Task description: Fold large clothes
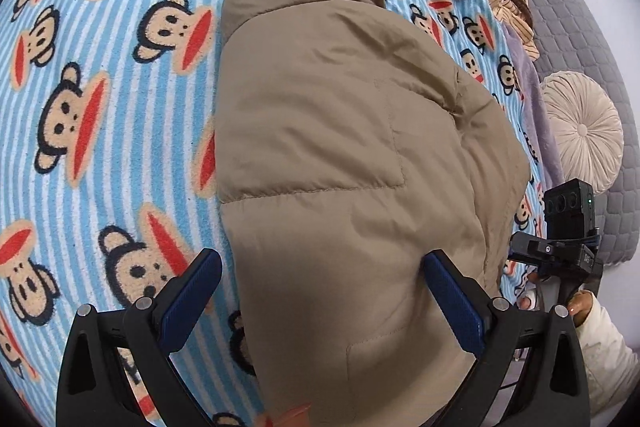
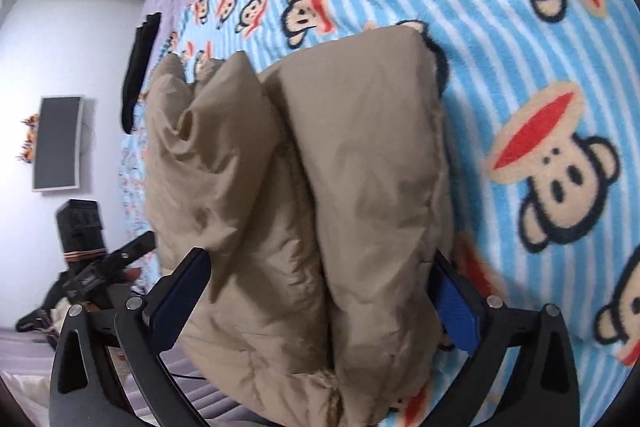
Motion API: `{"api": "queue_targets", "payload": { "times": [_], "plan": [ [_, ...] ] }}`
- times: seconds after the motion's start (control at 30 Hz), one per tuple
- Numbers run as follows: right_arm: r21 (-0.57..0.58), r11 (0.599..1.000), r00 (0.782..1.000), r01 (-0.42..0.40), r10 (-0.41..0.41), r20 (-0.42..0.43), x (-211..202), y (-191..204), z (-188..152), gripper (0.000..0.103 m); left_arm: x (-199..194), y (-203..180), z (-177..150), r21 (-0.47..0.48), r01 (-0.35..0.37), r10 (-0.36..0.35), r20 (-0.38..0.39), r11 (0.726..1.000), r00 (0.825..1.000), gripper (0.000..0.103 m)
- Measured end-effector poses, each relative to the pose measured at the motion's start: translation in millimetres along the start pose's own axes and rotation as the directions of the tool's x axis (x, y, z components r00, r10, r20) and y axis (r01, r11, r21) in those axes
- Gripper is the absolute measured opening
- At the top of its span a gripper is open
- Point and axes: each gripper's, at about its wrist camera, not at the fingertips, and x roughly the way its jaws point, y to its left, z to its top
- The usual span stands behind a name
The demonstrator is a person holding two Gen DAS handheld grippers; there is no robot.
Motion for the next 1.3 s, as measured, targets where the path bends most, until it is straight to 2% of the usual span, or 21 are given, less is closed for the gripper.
{"api": "queue_targets", "payload": {
  "times": [0.03,0.07,0.1,0.17,0.2,0.33,0.4,0.5,0.57,0.67,0.77,0.8,0.9,0.93,1.03,1.17,1.3],
  "plan": [
    [-0.005,1.000,1.000,-0.019,0.018,-0.010,2.0,1.5,1.0,0.103,2.7,0.9,1.6,0.002,0.002,-0.002,-0.003,1.000,1.000,0.101],
    [-0.026,1.000,1.000,0.002,-0.002,-0.017,4.2,3.3,2.2,0.103,4.9,1.8,3.4,0.007,0.006,-0.006,-0.003,1.000,1.000,0.101],
    [-0.063,0.996,0.997,0.068,-0.069,-0.017,6.7,5.5,4.1,0.103,7.3,2.7,5.5,0.012,0.015,-0.015,-0.004,1.000,1.000,0.101],
    [-0.135,0.970,0.979,0.201,-0.203,-0.001,11.5,9.1,8.3,0.103,14.1,4.5,11.6,0.017,0.046,-0.046,-0.013,0.999,0.999,0.102],
    [-0.156,0.965,0.976,0.213,-0.216,-0.004,13.6,8.3,10.2,0.103,17.3,7.1,14.5,0.020,0.066,-0.065,-0.019,0.998,0.998,0.102],
    [-0.172,0.976,0.990,0.132,-0.139,-0.032,22.1,1.5,23.4,0.103,37.7,14.6,27.2,-0.012,0.133,-0.134,-0.052,0.991,0.990,0.102],
    [-0.154,0.986,0.995,0.064,-0.075,-0.068,32.2,-5.8,31.3,0.103,47.8,17.2,31.2,-0.024,0.165,-0.166,-0.062,0.986,0.984,0.102],
    [-0.074,0.996,0.991,-0.044,0.034,-0.127,50.4,-18.9,44.0,0.103,63.1,22.3,34.5,-0.080,0.215,-0.220,-0.071,0.973,0.973,0.103],
    [-0.049,0.996,0.988,-0.081,0.074,-0.134,59.8,-23.6,49.2,0.103,72.6,20.7,35.1,-0.117,0.235,-0.244,-0.070,0.965,0.967,0.103],
    [-0.014,0.997,0.986,-0.080,0.078,-0.147,73.2,-25.0,53.0,0.103,73.1,7.2,32.9,-0.104,0.177,-0.182,-0.043,0.979,0.982,0.103],
    [0.003,0.998,0.987,-0.062,0.062,-0.145,75.1,-20.6,52.7,0.103,61.6,-12.1,28.1,-0.052,0.093,-0.093,0.005,0.994,0.996,0.090],
    [0.007,0.998,0.988,-0.063,0.064,-0.144,73.7,-19.5,51.8,0.099,57.1,-17.6,26.8,-0.036,0.073,-0.073,0.018,0.997,0.997,0.084],
    [0.038,0.996,0.989,-0.084,0.088,-0.120,69.9,-12.4,49.7,0.072,41.9,-31.6,23.5,-0.007,0.048,-0.048,0.053,0.999,0.997,0.072],
    [0.043,0.995,0.989,-0.092,0.096,-0.109,67.3,-10.8,49.0,0.062,37.6,-36.8,22.8,0.002,0.045,-0.045,0.061,0.999,0.997,0.070],
    [0.043,0.991,0.988,-0.129,0.132,-0.082,58.2,-0.8,44.8,0.048,20.3,-47.6,24.9,0.033,0.028,-0.031,0.085,0.999,0.996,0.070],
    [0.012,0.984,0.982,-0.177,0.177,-0.063,52.7,24.0,44.2,0.046,-14.4,-40.6,26.4,0.058,0.023,-0.031,0.132,0.998,0.991,0.070],
    [-0.030,0.982,0.982,-0.184,0.183,-0.050,59.0,62.6,52.6,0.046,-53.0,-10.9,32.4,0.051,0.015,-0.024,0.176,0.999,0.984,0.070]
  ]
}}
